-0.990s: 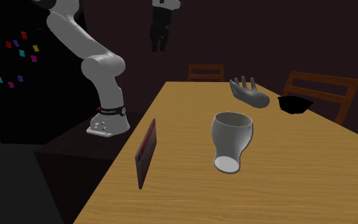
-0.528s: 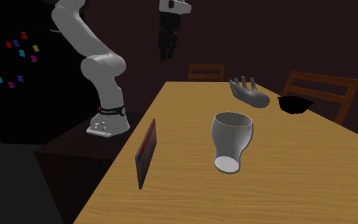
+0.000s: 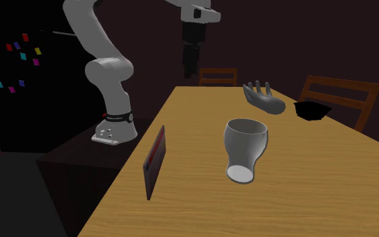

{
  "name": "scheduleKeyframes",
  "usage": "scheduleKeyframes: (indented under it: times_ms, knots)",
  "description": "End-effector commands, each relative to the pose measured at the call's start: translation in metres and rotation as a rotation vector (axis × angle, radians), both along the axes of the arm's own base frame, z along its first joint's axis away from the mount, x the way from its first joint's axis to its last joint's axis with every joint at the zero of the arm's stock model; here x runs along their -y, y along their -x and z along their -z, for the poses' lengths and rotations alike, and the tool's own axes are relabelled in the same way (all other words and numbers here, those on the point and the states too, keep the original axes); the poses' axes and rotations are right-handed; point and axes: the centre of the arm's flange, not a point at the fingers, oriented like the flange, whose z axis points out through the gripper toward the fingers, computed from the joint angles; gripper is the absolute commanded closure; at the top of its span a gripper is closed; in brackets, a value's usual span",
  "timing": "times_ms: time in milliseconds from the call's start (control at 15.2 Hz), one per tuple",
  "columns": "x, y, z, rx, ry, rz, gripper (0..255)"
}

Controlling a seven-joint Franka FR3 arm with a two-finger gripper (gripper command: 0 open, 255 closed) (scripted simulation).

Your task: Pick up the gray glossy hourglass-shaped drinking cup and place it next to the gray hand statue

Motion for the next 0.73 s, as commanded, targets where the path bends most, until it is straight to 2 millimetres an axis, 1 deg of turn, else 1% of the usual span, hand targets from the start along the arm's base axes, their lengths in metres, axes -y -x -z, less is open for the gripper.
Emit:
scheduleKeyframes:
  times_ms: [0,660]
  knots:
    - [0.022,-0.016,0.010,0.014,-0.003,-0.007,0]
    - [0.113,-0.095,0.053,0.079,-0.026,-0.037,0]
